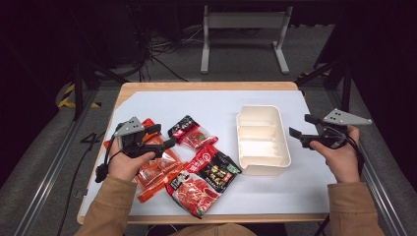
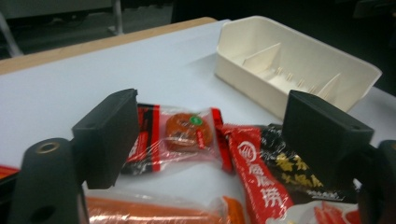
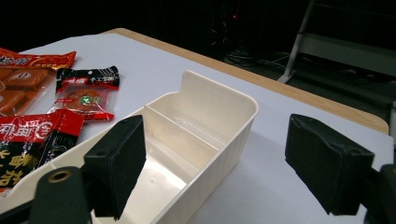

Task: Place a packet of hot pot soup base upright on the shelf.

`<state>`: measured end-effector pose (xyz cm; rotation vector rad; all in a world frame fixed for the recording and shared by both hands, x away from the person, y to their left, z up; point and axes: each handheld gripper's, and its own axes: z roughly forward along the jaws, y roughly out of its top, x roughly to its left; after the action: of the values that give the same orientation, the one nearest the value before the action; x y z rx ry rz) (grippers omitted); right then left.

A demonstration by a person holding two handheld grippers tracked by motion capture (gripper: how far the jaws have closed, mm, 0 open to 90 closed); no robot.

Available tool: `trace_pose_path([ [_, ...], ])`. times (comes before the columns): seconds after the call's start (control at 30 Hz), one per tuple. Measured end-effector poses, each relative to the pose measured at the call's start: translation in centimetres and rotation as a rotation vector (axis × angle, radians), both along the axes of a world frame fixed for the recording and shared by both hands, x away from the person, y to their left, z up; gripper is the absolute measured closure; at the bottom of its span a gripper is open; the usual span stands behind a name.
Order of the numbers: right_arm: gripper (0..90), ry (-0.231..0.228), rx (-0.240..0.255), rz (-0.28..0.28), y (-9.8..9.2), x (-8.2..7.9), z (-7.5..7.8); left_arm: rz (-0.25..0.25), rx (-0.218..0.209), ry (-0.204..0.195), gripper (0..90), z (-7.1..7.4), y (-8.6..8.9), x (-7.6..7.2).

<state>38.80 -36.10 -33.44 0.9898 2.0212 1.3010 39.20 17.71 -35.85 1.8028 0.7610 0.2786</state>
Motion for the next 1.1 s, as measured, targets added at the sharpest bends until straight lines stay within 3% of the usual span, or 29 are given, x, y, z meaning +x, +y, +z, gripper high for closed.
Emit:
trace_pose_path([
  [0.13,22.4,0.000,0.002,-0.011,-0.3,0.0,0.0,-0.013,0.046,-0.018,23.2,0.8,-0.9,0.0],
  [0.2,22.7,-0.002,0.003,-0.010,-0.4,0.0,0.0,-0.042,0.053,-0.015,23.1,0.9,-1.4,0.2],
  [0.3,25.7,-0.002,0.005,0.000,-0.5,0.0,0.0,-0.043,0.055,-0.003,23.3,1.2,-2.0,0.4],
  [0.57,27.8,0.000,0.009,0.015,-0.6,0.1,0.2,-0.070,0.033,-0.001,23.2,1.9,-4.6,1.1],
  [0.7,29.8,0.016,0.023,0.048,-0.7,0.3,0.1,-0.101,0.022,-0.014,23.7,2.1,-5.9,1.1],
  [0.87,31.9,0.011,0.024,0.061,-0.6,0.2,0.1,-0.110,0.007,-0.018,25.1,2.2,-6.4,1.3],
  [0.93,34.3,0.017,0.030,0.065,-0.7,0.2,0.1,-0.148,-0.009,0.001,28.7,2.0,-6.6,1.2],
  [1.1,36.4,0.036,0.022,0.070,-0.6,0.2,-0.1,-0.166,0.003,-0.013,28.5,2.0,-7.0,1.2],
])
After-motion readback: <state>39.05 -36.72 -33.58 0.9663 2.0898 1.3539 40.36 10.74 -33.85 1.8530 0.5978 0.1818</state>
